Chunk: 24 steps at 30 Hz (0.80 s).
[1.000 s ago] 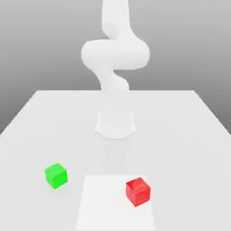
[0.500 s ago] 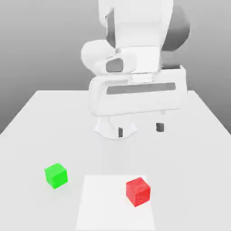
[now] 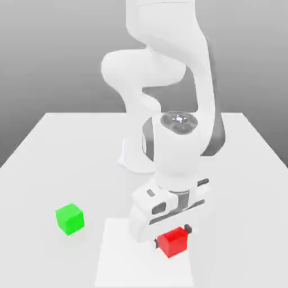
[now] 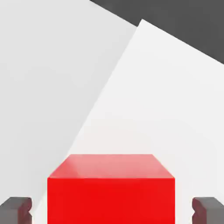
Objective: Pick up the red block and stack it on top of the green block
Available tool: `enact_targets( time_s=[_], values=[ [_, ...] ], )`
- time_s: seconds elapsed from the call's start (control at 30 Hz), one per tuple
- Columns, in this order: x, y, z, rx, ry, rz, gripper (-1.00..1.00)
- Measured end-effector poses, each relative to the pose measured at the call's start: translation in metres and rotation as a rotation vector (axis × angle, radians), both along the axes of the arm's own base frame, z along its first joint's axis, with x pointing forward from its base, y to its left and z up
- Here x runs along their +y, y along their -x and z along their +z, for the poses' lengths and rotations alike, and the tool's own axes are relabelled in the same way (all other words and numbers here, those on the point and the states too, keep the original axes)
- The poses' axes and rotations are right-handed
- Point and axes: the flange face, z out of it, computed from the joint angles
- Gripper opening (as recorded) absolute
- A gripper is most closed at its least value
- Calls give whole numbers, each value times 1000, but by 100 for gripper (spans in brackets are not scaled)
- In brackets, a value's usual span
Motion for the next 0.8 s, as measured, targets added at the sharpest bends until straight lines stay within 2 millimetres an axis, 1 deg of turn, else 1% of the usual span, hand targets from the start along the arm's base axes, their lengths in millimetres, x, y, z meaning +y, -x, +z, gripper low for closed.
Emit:
enact_targets(
  time_s=[0.07,0.1,0.13,0.2,0.3,0.33,0.43,0.5,0.57,0.63,0.7,0.73,0.8],
  values=[
    [0,0,0,1,0,0,-100],
    [0,0,-4,0,0,0,-100],
    [0,0,0,0,0,0,-100],
    [0,-1,16,0,0,0,-100],
    [0,-1,45,0,0,0,-100],
    [-3,0,55,0,1,-11,-100],
    [-71,2,71,-4,12,-239,-100],
    [-119,11,79,-6,17,-414,-100],
    [-159,25,86,-6,18,-577,-100],
    [-192,41,92,-6,15,-729,-100],
    [-226,63,96,-3,8,-892,-100],
    [-240,73,97,-2,3,-961,-100],
    [-251,79,86,-1,-3,-1012,-100]
  ],
)
